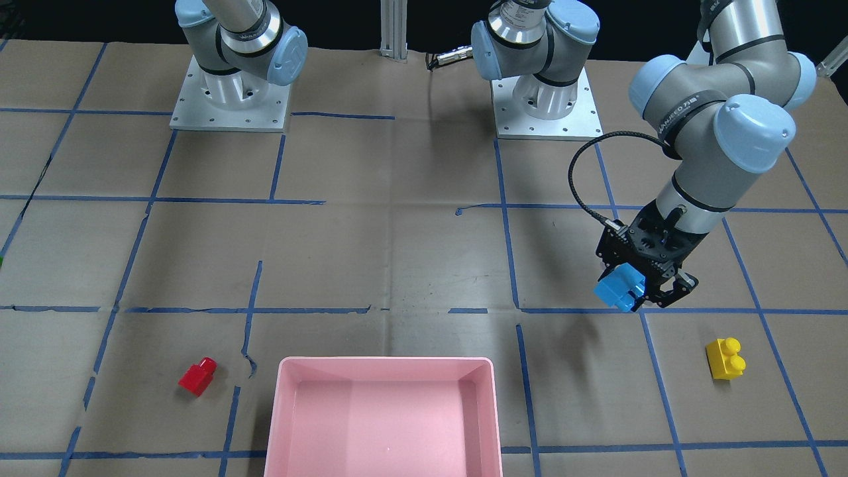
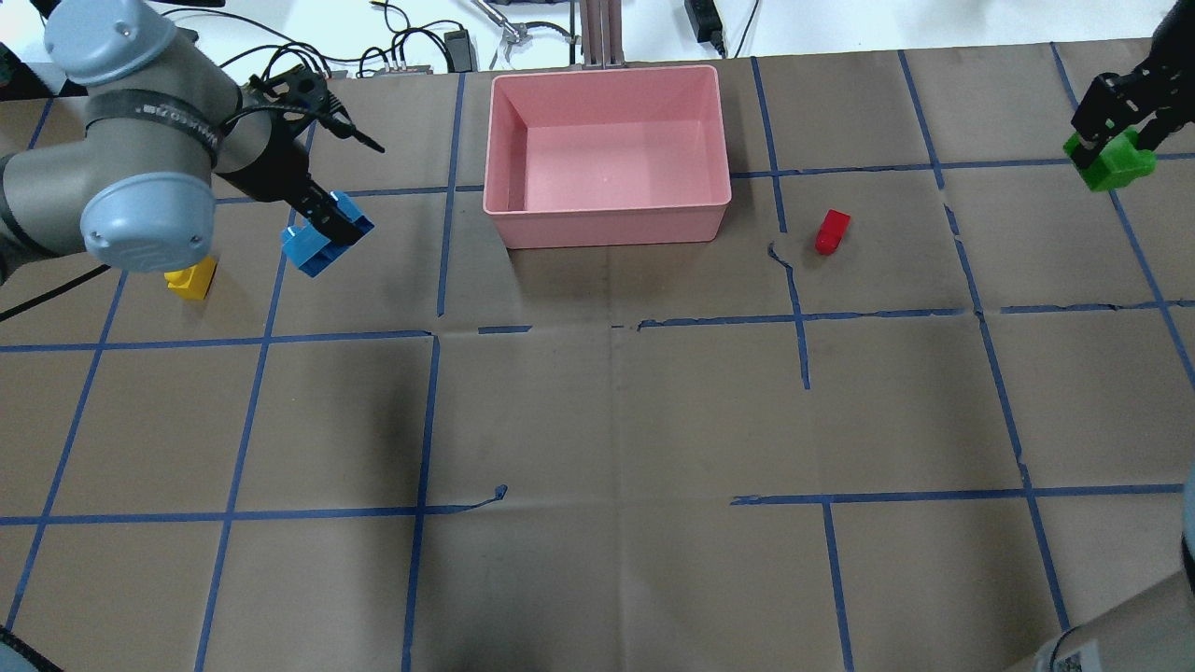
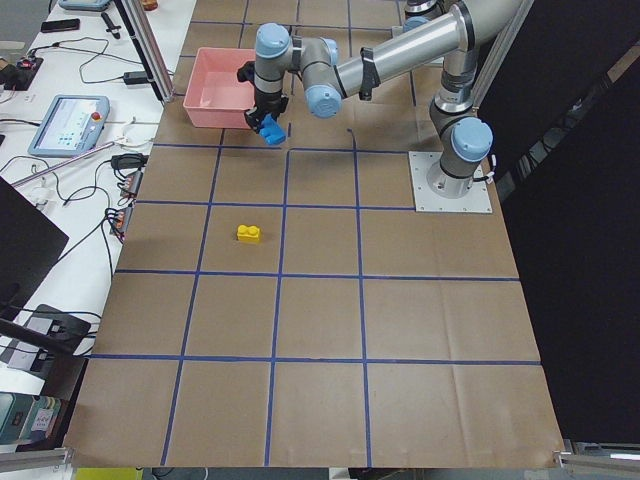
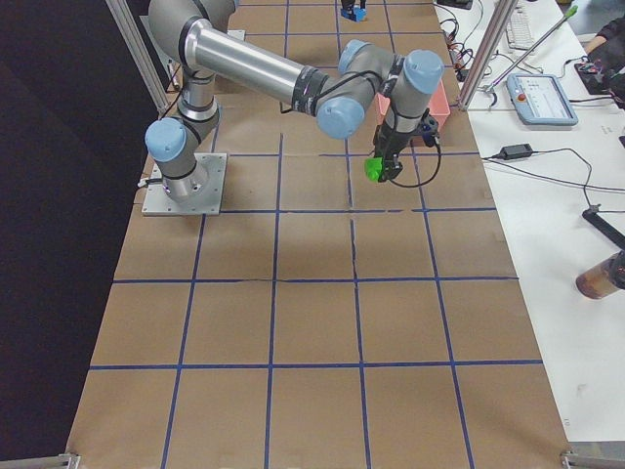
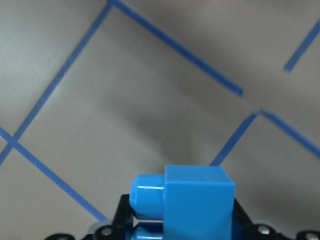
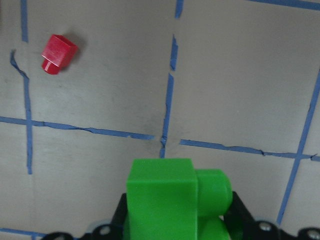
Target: Put all blocks into box
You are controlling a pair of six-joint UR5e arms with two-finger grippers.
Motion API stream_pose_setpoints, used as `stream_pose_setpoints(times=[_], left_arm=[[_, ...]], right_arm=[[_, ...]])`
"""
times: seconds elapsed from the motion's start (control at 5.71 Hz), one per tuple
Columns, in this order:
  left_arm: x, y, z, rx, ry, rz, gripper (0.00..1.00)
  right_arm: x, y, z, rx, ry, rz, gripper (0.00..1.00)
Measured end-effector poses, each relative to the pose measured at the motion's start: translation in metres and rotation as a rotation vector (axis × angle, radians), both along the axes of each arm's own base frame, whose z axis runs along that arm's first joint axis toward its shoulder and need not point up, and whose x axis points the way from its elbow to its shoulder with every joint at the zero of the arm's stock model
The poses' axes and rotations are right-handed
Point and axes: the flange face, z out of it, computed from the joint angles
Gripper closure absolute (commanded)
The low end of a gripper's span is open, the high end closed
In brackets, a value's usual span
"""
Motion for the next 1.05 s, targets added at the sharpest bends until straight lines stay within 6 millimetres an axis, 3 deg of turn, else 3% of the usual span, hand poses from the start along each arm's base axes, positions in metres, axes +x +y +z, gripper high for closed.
stream_pose_setpoints(times=[0.17,0.35,0.53,0.7,0.88,1.05], left_arm=[[-0.059,-0.024,0.005,0.007,-0.026,0.020,0.99],[-0.113,-0.038,0.006,0.015,-0.030,0.027,0.98],[-0.162,-0.048,0.002,0.022,-0.026,0.021,0.97],[-0.197,-0.061,-0.003,0.013,-0.020,0.006,0.97],[-0.217,-0.082,-0.006,-0.008,-0.014,-0.007,0.96],[-0.230,-0.108,-0.014,-0.030,-0.006,-0.013,0.89]], right_arm=[[0.046,0.001,0.017,0.005,0.013,-0.048,0.73],[0.080,0.004,0.026,0.003,0.023,-0.079,0.73],[0.098,0.006,0.028,0.005,0.027,-0.093,0.73],[0.104,0.006,0.025,0.010,0.027,-0.097,0.73],[0.105,0.005,0.023,0.013,0.025,-0.098,0.73],[0.106,0.004,0.021,0.015,0.023,-0.098,0.73]])
